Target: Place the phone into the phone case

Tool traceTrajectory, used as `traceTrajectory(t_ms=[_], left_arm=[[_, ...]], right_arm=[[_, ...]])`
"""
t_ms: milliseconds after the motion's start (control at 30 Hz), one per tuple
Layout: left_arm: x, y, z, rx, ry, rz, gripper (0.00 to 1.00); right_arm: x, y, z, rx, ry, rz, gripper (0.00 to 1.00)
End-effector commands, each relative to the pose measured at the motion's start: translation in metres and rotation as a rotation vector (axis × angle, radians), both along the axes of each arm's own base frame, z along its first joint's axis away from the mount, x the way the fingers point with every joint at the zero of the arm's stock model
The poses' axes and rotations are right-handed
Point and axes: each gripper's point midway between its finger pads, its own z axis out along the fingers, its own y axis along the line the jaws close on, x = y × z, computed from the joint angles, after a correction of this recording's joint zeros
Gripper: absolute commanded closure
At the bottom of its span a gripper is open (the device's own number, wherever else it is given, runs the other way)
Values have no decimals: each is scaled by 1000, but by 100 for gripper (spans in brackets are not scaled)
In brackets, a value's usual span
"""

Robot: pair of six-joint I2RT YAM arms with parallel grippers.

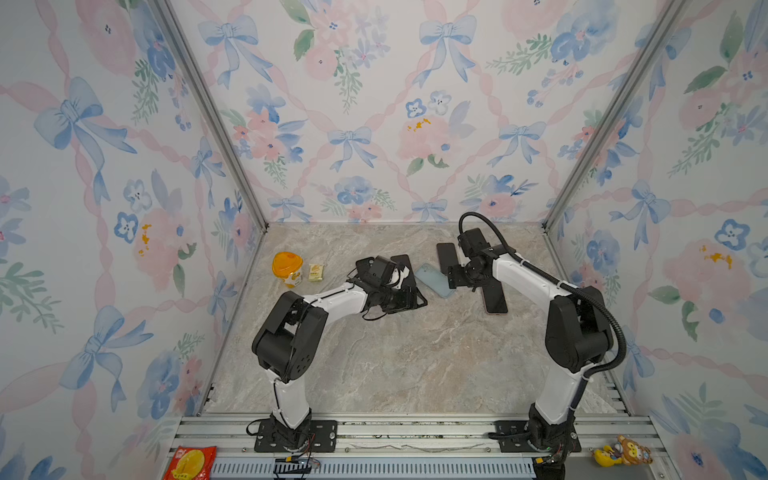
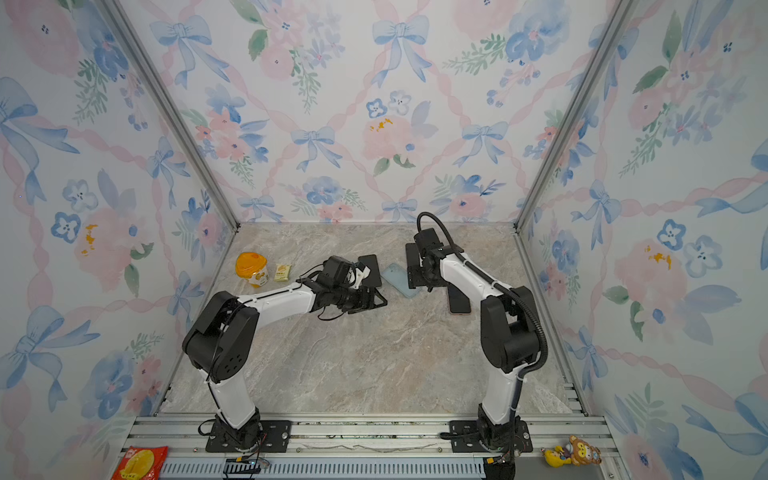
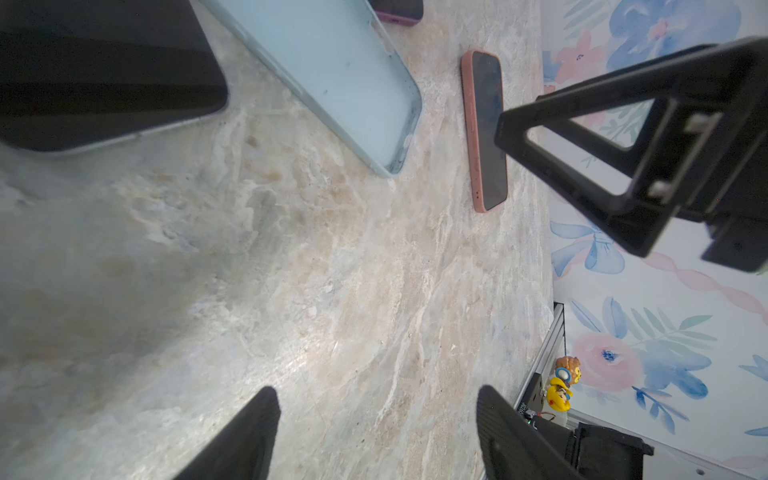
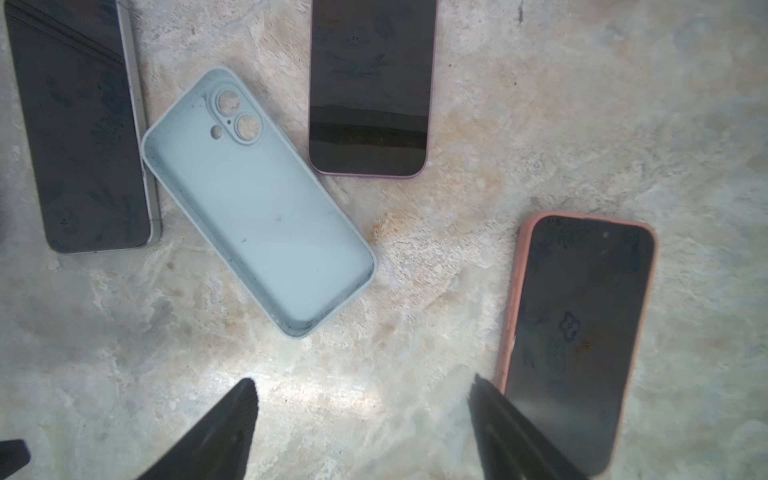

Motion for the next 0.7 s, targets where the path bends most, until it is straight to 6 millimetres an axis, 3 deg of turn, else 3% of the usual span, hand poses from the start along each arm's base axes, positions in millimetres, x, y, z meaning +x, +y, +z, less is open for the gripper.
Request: traceTrajectory(t_ms=[0, 333, 667], left_arm=[[11, 6, -1, 27, -4, 36, 23], [41, -2, -3, 16, 13, 63, 23], [53, -13, -11, 10, 42, 53, 23]], right_arm=[[9, -2, -7, -31, 11, -23, 17], [69, 9, -30, -22, 12, -31, 16], [120, 10, -46, -22, 27, -57, 14]])
